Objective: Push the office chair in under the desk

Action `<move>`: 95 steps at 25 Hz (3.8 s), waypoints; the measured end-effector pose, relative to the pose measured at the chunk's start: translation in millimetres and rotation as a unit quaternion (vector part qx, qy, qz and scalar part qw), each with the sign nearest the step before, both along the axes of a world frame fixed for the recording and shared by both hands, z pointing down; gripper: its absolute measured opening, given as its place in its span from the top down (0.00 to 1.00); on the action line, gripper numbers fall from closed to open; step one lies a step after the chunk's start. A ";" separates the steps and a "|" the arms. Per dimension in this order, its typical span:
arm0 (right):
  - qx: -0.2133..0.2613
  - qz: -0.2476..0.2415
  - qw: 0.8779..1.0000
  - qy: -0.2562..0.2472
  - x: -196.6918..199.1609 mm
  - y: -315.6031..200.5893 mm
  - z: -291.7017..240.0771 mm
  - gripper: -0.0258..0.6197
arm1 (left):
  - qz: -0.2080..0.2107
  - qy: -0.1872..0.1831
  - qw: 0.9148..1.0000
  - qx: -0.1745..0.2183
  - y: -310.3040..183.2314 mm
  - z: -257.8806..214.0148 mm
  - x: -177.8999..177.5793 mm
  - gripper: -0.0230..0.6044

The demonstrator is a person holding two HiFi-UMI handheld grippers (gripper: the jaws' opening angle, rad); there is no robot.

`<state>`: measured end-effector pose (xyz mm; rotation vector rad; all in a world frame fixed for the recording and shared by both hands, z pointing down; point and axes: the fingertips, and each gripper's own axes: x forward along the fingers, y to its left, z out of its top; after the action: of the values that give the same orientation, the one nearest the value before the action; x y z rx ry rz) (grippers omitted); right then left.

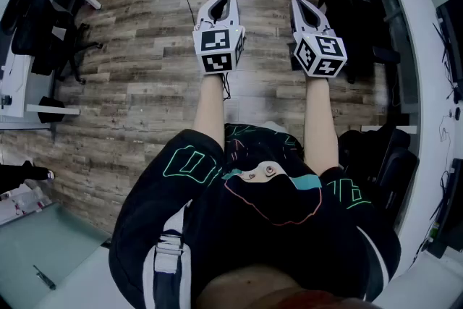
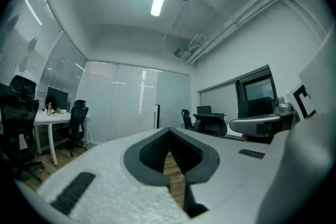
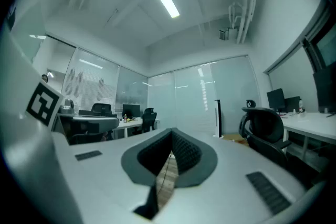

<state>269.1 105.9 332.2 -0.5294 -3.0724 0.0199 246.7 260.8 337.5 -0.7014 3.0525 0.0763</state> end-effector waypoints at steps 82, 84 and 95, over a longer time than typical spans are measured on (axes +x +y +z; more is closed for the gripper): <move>-0.019 0.044 0.998 0.049 -585.0 -109.5 44.3 0.95 | 0.038 0.049 0.998 -0.024 -108.5 36.7 -588.9 0.95; -0.024 0.076 0.995 0.054 -595.0 -130.9 49.2 0.95 | 0.072 0.052 0.996 -0.032 -133.9 39.9 -608.7 0.95; -0.008 0.294 0.955 0.035 -561.6 -256.2 35.9 0.95 | 0.353 0.046 0.934 -0.043 -342.8 43.5 -623.0 0.95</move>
<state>-292.5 -150.3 368.1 0.3901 -3.0315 0.0729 -376.4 -82.0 381.0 -1.8013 2.7161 -0.0257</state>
